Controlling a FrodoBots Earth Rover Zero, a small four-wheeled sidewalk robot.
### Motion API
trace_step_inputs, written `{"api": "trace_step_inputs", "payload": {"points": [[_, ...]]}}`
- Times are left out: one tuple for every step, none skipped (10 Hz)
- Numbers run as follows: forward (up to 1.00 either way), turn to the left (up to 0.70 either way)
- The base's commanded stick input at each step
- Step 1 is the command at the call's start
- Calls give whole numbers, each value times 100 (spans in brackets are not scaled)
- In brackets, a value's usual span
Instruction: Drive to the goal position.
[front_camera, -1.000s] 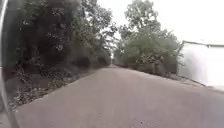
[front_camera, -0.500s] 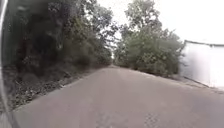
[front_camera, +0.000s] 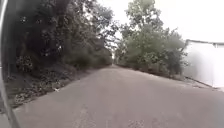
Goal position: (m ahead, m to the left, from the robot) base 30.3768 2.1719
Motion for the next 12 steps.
{"api": "trace_step_inputs", "payload": {"points": [[70,0],[70,2],[70,3],[70,8],[70,18],[70,18],[70,6],[70,4],[70,2],[70,0],[70,0],[70,0]]}}
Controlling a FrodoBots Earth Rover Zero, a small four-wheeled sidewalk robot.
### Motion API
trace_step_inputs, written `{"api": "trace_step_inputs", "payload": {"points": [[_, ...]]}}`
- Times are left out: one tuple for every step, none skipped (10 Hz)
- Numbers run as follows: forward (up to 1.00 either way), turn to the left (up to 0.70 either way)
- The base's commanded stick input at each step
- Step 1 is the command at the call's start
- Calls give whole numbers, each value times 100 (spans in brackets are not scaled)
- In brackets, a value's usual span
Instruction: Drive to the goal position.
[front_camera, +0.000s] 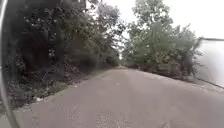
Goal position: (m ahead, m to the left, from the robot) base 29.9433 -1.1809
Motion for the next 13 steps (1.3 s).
{"api": "trace_step_inputs", "payload": {"points": [[70,0],[70,0],[70,0],[70,0],[70,0],[70,0],[70,0],[70,0],[70,-4],[70,-33],[70,-8],[70,0],[70,0]]}}
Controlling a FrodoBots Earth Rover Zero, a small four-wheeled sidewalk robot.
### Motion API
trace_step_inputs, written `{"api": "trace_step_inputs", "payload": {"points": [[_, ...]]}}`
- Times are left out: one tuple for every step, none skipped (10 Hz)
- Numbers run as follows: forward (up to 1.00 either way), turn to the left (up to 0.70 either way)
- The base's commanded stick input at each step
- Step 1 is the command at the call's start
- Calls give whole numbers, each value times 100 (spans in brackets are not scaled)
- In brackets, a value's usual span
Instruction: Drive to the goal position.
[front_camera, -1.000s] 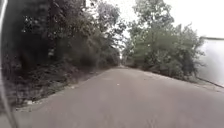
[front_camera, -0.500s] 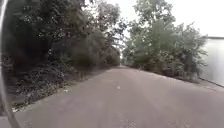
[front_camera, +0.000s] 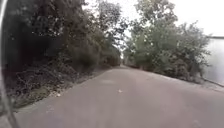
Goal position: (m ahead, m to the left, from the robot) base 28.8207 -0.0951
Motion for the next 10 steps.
{"api": "trace_step_inputs", "payload": {"points": [[70,0],[70,0],[70,0],[70,0],[70,0],[70,0],[70,0],[70,0],[70,0],[70,0]]}}
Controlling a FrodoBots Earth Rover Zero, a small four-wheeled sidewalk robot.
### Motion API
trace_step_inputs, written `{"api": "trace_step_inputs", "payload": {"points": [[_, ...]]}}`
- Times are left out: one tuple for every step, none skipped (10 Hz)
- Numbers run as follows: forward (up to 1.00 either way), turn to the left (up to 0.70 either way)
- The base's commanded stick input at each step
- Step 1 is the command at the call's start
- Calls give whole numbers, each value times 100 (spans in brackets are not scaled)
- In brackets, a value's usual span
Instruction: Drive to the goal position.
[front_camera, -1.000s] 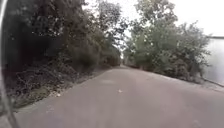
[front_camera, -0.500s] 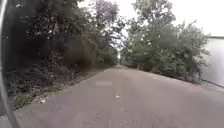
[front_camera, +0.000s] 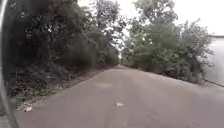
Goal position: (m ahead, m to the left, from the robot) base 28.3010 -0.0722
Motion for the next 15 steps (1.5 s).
{"api": "trace_step_inputs", "payload": {"points": [[70,0],[70,0],[70,0],[70,0],[70,0],[70,0],[70,0],[70,0],[70,0],[70,0],[70,0],[70,0],[70,0],[70,0],[70,0]]}}
